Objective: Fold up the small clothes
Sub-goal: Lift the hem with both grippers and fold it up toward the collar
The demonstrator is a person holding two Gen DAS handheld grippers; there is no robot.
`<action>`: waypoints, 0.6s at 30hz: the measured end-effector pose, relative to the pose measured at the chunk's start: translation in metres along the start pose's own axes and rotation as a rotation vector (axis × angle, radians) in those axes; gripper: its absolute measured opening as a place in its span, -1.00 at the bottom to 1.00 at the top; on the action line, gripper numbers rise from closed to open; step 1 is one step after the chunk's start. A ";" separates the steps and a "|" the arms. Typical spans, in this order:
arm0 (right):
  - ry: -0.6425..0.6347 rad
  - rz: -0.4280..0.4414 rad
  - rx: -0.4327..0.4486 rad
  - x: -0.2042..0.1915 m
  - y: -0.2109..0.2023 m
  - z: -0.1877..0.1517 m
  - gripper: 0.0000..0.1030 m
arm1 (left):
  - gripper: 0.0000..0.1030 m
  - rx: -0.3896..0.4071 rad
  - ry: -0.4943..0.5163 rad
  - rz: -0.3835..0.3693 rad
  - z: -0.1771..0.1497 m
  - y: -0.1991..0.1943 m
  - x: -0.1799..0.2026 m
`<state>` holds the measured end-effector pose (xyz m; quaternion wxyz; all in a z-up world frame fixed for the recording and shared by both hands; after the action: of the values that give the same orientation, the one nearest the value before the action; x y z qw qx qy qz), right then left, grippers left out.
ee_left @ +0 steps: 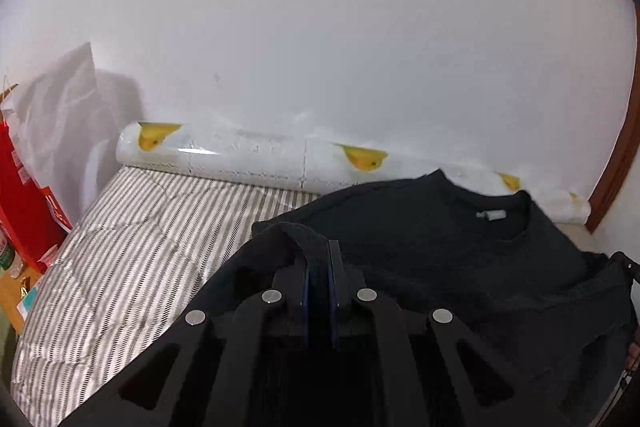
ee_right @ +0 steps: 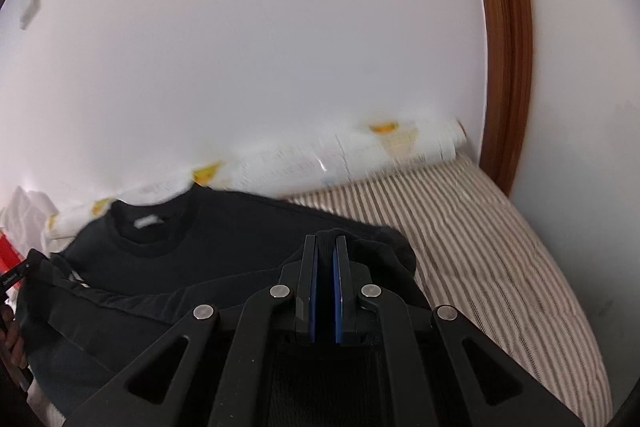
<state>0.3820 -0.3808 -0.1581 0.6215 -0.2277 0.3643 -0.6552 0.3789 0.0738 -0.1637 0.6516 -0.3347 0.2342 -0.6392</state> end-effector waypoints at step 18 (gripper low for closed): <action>-0.047 -0.144 -0.104 0.005 0.003 -0.017 0.03 | 0.29 -0.040 0.033 0.002 -0.007 -0.003 0.008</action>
<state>0.3706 -0.3821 -0.1722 0.5685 -0.3006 0.3657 -0.6728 0.3722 0.0651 -0.1654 0.6414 -0.3368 0.2581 -0.6392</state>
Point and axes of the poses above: each gripper's, at about its wrist camera, not at the fingertips, and y roughly the way its jaws point, x to its right, z to its top, the point moved 3 cm from there along y, roughly the way its jaws point, and after that the axes turned 10 degrees about -x, right-handed, at the moved point
